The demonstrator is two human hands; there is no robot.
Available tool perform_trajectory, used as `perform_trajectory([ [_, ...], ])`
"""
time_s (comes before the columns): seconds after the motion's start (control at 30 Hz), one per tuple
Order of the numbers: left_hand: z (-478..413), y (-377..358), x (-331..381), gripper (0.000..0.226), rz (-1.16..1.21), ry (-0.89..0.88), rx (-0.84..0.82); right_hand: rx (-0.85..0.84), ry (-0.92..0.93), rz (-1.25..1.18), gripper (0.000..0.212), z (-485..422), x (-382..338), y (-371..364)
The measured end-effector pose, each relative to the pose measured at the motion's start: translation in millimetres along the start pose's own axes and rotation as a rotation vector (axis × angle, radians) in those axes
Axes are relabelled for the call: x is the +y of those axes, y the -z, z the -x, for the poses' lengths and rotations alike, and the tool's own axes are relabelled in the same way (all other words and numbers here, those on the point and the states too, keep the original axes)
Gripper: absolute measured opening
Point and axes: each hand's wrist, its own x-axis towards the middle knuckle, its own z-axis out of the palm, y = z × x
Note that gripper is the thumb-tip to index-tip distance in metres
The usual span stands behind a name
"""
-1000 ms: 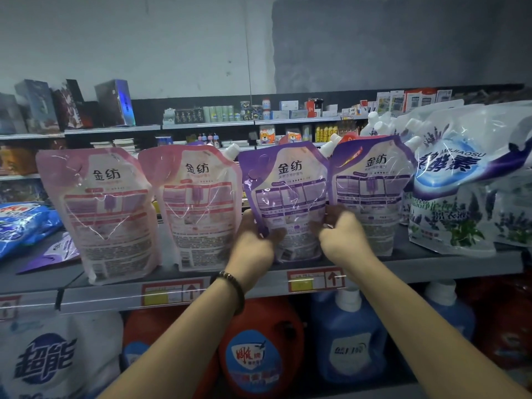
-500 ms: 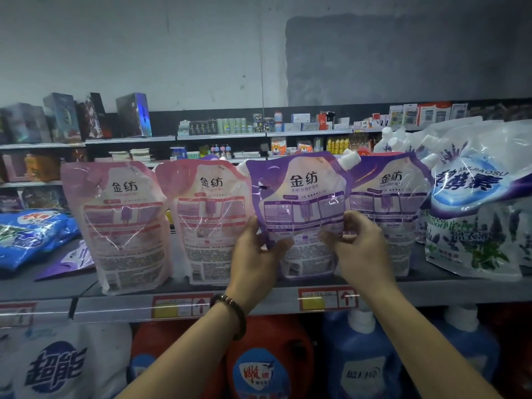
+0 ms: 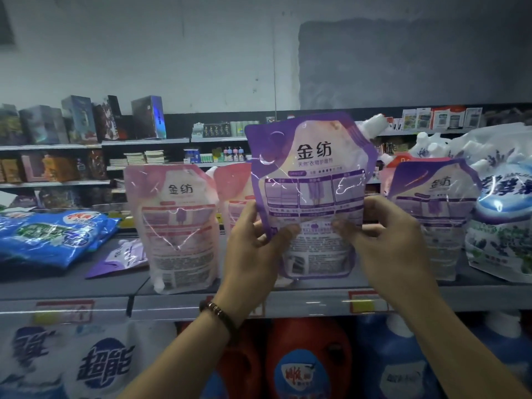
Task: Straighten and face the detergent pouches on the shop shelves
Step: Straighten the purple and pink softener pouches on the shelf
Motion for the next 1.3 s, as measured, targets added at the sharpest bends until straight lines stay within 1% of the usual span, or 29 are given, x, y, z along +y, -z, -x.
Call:
perform_trajectory([
  [0.1, 6.4, 32.9, 12.6, 0.029, -0.03, -0.007, 0.025, -0.004, -0.006, -0.019, 0.013, 8.7, -17.3, -26.8],
  [0.3, 20.0, 100.5, 28.7, 0.028, -0.037, 0.007, 0.082, -0.069, -0.008, -0.075, 0.014, 24.5, -41.7, -89.9],
  [0.57, 36.7, 195.2, 43.7, 0.028, -0.116, 0.005, 0.187, -0.125, -0.024, -0.16, 0.017, 50.4, -71.8, -184.3],
  [0.67, 42.3, 231.2, 46.1, 0.028, -0.126, 0.031, 0.225, -0.148, -0.02, -0.184, 0.016, 59.2, -80.7, -220.6],
  [0.83, 41.9, 283.2, 41.4, 0.023, -0.194, 0.007, 0.295, -0.16, -0.014, -0.192, 0.016, 70.9, -95.1, -275.1],
  [0.97, 32.2, 314.0, 32.7, 0.022, -0.237, 0.007, 0.32, -0.182, -0.031, -0.214, 0.018, 73.3, -100.7, -305.9],
  [1.1, 24.6, 341.2, 20.7, 0.023, -0.258, 0.004, 0.303, -0.184, -0.054, -0.201, 0.016, 75.5, -103.6, -333.5],
  [1.3, 14.9, 363.3, -1.4, 0.029, -0.229, 0.007, 0.301, -0.165, -0.084, -0.161, 0.018, 76.3, -100.0, -362.7],
])
